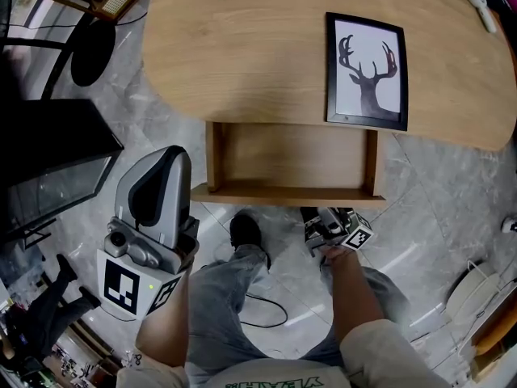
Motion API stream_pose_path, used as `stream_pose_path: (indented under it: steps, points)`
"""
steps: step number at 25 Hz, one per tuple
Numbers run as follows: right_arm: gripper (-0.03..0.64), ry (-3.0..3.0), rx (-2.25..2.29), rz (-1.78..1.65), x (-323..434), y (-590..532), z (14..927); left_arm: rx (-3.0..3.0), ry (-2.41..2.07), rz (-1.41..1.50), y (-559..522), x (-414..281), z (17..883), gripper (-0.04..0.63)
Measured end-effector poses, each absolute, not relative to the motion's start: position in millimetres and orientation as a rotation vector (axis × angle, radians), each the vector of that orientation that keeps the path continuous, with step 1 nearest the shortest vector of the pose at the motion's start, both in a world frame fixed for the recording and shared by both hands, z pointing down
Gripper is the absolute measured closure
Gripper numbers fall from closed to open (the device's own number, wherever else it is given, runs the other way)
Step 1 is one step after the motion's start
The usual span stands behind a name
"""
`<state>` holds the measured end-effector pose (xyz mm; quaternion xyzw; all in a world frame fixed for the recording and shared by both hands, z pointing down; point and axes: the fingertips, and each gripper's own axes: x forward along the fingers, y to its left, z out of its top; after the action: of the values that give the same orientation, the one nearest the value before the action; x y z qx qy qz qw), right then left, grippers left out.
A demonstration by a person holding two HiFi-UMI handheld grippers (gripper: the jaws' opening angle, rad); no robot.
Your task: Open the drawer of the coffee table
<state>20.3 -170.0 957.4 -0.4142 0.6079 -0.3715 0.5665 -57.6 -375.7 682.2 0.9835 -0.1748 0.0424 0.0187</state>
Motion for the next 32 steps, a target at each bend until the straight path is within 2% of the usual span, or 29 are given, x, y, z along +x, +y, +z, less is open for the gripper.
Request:
stream_pose_path:
  steps: [11, 13, 17, 23, 27, 32]
  points:
    - [0.267, 1.385, -1.007, -1.001, 11.5, -160.0, 992.9, 3.061, -0.562, 0.113, -373.0, -66.4, 686.4, 0.597]
    - [0.3, 1.376, -1.03, -1.035, 10.4, -156.8, 999.2, 3.062, -0.565, 0.108, -372.6, -66.9, 685.5, 0.597]
    - [0.304, 1.393, -1.024, -1.062, 9.3, -158.6, 1001.1, 3.065, -0.573, 0.098, -374.1, -68.8, 681.3, 0.596]
    - [0.304, 1.433, -1.122, -1.352, -28.1, -139.3, 1023.7, 3.03, -0.602, 0.105, -376.0, -69.3, 672.1, 0.597]
    - [0.305, 1.607, -1.067, -1.432, -55.8, -132.0, 966.3, 3.002, -0.628, 0.129, -381.4, -67.6, 655.0, 0.597]
    - [0.305, 1.94, -0.981, -1.244, -46.7, -163.9, 815.2, 2.961, -0.639, 0.148, -388.6, -57.4, 615.3, 0.597]
